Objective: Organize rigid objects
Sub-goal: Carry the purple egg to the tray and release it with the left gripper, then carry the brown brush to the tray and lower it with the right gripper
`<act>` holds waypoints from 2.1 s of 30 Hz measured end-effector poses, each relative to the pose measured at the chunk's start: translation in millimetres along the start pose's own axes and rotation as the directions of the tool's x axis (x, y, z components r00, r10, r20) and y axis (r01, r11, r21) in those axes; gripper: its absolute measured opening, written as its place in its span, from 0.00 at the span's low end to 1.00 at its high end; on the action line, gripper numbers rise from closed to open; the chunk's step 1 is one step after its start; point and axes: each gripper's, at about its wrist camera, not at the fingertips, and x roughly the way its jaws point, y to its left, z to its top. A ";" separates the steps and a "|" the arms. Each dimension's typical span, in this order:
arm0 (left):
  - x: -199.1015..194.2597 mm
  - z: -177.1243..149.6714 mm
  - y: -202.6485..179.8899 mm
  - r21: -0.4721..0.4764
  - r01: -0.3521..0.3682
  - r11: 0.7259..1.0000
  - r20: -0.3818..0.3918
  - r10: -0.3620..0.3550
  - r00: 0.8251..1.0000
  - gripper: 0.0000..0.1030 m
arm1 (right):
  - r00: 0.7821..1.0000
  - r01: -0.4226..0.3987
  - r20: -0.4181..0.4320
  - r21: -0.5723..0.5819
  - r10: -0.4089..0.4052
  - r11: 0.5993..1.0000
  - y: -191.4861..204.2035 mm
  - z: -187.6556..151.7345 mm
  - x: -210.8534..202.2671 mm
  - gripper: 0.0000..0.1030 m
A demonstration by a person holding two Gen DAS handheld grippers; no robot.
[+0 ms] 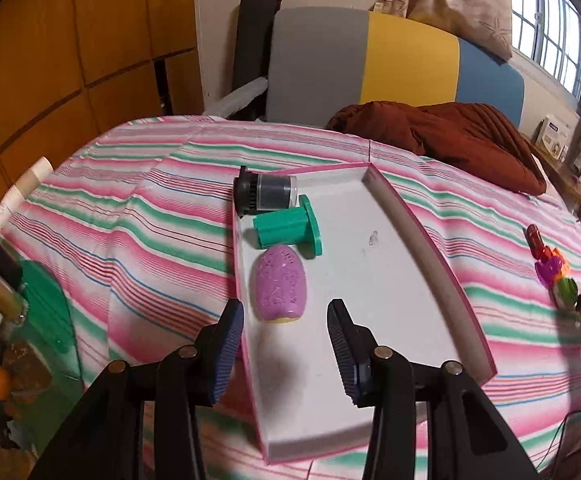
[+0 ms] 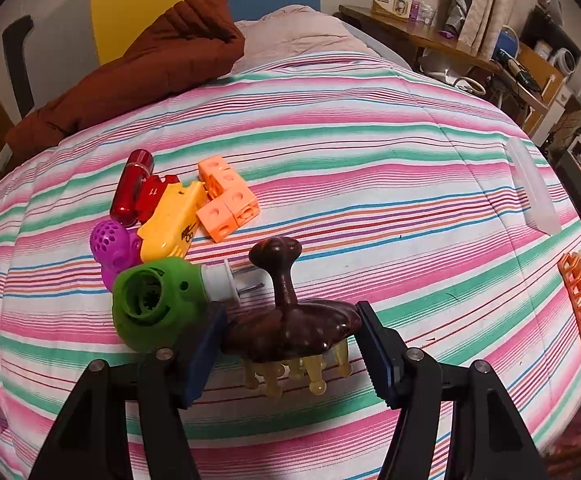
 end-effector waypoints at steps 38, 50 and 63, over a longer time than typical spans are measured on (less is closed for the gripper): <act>-9.3 -18.7 69.0 -0.141 -0.069 0.988 0.021 0.073 0.997 0.43 | 0.772 -0.592 -0.157 -0.530 0.616 0.607 331.4 -106.0 -117.1 0.63; -8.5 -26.0 88.3 -0.178 -0.094 0.980 0.010 0.097 0.995 0.42 | 0.772 -0.609 -0.249 -0.551 0.584 0.570 379.5 -139.1 -104.7 0.63; -13.4 -23.2 82.5 -0.161 -0.082 0.984 0.023 0.086 0.996 0.43 | 0.799 -0.584 -0.250 -0.542 0.547 0.605 379.9 -150.4 -95.4 0.64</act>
